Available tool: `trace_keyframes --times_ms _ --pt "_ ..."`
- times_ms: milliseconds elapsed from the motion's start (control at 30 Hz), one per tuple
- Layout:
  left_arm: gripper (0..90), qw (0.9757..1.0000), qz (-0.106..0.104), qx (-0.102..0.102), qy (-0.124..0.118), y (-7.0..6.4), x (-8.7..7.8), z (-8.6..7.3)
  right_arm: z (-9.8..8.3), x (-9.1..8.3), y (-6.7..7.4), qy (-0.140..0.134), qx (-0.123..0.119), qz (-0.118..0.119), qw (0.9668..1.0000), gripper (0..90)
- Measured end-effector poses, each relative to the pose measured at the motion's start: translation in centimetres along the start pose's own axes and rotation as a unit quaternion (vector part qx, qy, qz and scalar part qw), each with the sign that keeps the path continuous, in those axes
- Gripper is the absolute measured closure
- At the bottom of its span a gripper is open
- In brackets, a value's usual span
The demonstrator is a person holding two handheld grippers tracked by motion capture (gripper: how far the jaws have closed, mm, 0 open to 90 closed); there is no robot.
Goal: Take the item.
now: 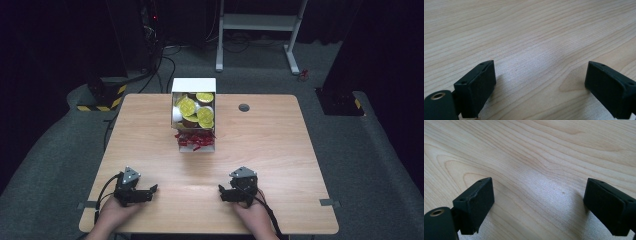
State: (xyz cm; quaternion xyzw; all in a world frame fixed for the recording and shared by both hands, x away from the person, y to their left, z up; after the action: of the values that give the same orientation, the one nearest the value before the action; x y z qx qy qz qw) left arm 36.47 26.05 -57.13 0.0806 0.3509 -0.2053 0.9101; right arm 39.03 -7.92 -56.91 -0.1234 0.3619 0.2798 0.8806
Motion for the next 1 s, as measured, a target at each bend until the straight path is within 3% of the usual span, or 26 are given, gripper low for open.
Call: trace_keyframes --times_ms 600,1000 --pt "9.7 1.0 0.007 -0.005 0.0 0.0 -0.1 -0.1 -0.2 -0.5 -0.3 0.0 0.007 0.01 0.9999 9.4" --pt "9.8 1.0 0.007 -0.005 0.001 0.0 0.0 0.0 0.4 -1.8 -1.3 -0.043 -0.018 0.007 0.9989 9.4"
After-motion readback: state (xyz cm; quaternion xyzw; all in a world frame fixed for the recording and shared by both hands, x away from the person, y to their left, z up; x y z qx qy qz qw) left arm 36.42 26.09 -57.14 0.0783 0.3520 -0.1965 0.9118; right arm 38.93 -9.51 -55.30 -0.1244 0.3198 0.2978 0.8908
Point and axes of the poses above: each handheld gripper's, and its own axes: x roughly forward along the jaws, z roughly out of its top, y roughly to its left, the point moved 6 cm from there along x, roughly forward along the jaws, and after that the axes turned 1 degree about -y, right-handed, at the moved point
